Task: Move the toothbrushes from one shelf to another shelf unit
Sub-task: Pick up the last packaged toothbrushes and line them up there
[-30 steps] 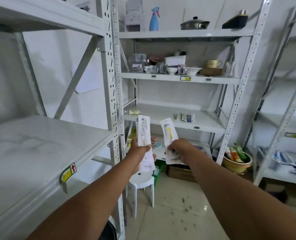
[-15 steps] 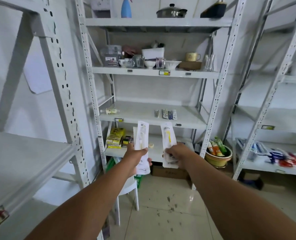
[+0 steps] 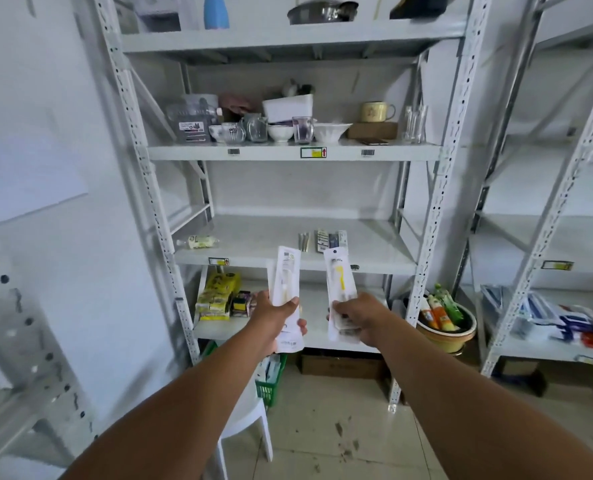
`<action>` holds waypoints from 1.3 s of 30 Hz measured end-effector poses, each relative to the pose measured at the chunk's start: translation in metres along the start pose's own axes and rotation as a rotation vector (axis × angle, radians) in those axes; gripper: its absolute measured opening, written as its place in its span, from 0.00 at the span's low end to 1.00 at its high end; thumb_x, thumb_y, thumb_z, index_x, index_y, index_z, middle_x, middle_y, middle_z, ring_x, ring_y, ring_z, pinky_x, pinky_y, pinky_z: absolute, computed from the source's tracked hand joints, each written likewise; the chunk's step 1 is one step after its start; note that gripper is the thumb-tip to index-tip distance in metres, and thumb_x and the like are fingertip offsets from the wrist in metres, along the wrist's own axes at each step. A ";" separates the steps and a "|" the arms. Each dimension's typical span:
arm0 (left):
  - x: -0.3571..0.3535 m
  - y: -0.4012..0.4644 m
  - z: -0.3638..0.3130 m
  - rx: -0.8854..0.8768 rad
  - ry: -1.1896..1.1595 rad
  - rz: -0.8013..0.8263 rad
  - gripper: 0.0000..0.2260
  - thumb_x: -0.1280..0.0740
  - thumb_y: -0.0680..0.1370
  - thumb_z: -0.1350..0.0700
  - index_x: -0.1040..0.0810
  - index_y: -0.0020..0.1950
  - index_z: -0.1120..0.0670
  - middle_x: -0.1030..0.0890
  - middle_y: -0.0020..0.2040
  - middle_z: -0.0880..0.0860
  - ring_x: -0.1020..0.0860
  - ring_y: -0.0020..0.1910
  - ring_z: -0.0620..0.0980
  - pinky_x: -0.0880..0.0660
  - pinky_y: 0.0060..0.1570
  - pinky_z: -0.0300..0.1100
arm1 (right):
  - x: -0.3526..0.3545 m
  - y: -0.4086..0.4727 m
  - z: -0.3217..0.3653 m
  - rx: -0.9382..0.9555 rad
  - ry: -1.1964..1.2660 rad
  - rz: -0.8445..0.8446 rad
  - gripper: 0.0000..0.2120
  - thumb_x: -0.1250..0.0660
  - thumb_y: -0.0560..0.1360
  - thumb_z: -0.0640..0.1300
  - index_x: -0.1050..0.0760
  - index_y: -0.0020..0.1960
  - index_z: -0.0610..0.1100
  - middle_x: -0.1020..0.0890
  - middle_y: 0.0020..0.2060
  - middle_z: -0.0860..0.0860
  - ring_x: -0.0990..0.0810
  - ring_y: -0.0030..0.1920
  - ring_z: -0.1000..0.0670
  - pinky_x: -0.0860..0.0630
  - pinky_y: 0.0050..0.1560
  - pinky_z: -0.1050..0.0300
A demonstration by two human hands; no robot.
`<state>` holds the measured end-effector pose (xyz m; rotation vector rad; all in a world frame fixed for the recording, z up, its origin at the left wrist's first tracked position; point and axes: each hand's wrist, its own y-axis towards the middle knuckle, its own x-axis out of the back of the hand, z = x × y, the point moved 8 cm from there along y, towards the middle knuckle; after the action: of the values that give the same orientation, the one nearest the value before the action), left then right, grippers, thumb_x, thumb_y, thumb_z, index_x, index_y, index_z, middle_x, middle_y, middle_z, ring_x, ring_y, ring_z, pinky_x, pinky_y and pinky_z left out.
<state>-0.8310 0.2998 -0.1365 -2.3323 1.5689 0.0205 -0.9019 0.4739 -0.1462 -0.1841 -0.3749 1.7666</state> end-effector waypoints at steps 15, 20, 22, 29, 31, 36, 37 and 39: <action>-0.031 0.200 -0.003 0.085 0.029 0.030 0.18 0.31 0.76 0.61 0.34 0.62 0.56 0.24 0.56 0.67 0.20 0.30 0.59 0.20 0.44 0.64 | 0.020 0.147 0.037 0.011 0.120 -0.054 0.04 0.34 0.78 0.40 0.26 0.48 0.38 0.20 0.35 0.42 0.19 0.40 0.41 0.25 0.26 0.60; -0.039 0.265 -0.009 0.111 -0.013 0.090 0.18 0.31 0.76 0.64 0.34 0.62 0.58 0.25 0.53 0.67 0.22 0.28 0.58 0.20 0.42 0.62 | 0.022 0.191 0.057 0.024 0.116 -0.107 0.05 0.34 0.78 0.37 0.26 0.44 0.39 0.21 0.29 0.46 0.22 0.31 0.47 0.24 0.33 0.56; -0.043 0.286 -0.011 0.114 -0.011 0.113 0.19 0.31 0.76 0.64 0.33 0.63 0.58 0.26 0.53 0.68 0.21 0.28 0.58 0.20 0.41 0.60 | 0.022 0.208 0.059 0.015 0.097 -0.108 0.05 0.33 0.78 0.38 0.26 0.44 0.39 0.21 0.27 0.46 0.21 0.30 0.49 0.23 0.31 0.57; -0.067 0.355 -0.009 0.162 -0.002 0.124 0.18 0.30 0.76 0.63 0.34 0.61 0.56 0.24 0.55 0.66 0.20 0.28 0.58 0.21 0.44 0.64 | 0.028 0.273 0.067 0.000 0.124 -0.102 0.06 0.33 0.78 0.37 0.25 0.42 0.39 0.20 0.26 0.47 0.21 0.27 0.50 0.23 0.28 0.59; -0.079 0.375 -0.006 0.168 0.003 0.129 0.18 0.31 0.76 0.63 0.34 0.61 0.57 0.24 0.55 0.66 0.19 0.28 0.58 0.19 0.42 0.62 | 0.030 0.295 0.071 -0.003 0.122 -0.077 0.08 0.34 0.78 0.37 0.26 0.40 0.39 0.21 0.22 0.49 0.22 0.22 0.53 0.26 0.24 0.62; -0.117 0.427 -0.004 0.153 0.015 0.159 0.18 0.31 0.76 0.63 0.34 0.63 0.60 0.21 0.53 0.68 0.17 0.33 0.61 0.19 0.39 0.57 | 0.046 0.357 0.079 -0.012 0.092 -0.022 0.11 0.32 0.77 0.39 0.27 0.37 0.40 0.28 0.18 0.51 0.30 0.18 0.54 0.28 0.24 0.63; -0.124 0.435 -0.006 0.157 0.012 0.163 0.19 0.31 0.76 0.63 0.34 0.64 0.60 0.21 0.52 0.67 0.17 0.33 0.61 0.19 0.40 0.59 | 0.051 0.371 0.081 -0.012 0.089 -0.011 0.11 0.33 0.78 0.40 0.28 0.37 0.40 0.29 0.18 0.51 0.32 0.18 0.54 0.30 0.24 0.64; -0.140 0.454 -0.008 0.172 0.012 0.171 0.19 0.31 0.77 0.63 0.34 0.64 0.60 0.21 0.51 0.66 0.17 0.33 0.62 0.19 0.38 0.58 | 0.062 0.397 0.082 -0.014 0.087 0.000 0.12 0.33 0.78 0.39 0.29 0.36 0.41 0.30 0.17 0.53 0.33 0.16 0.56 0.33 0.22 0.66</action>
<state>-1.2979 0.2688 -0.2204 -2.0677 1.7003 -0.0849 -1.3077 0.4465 -0.2026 -0.2700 -0.3250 1.7500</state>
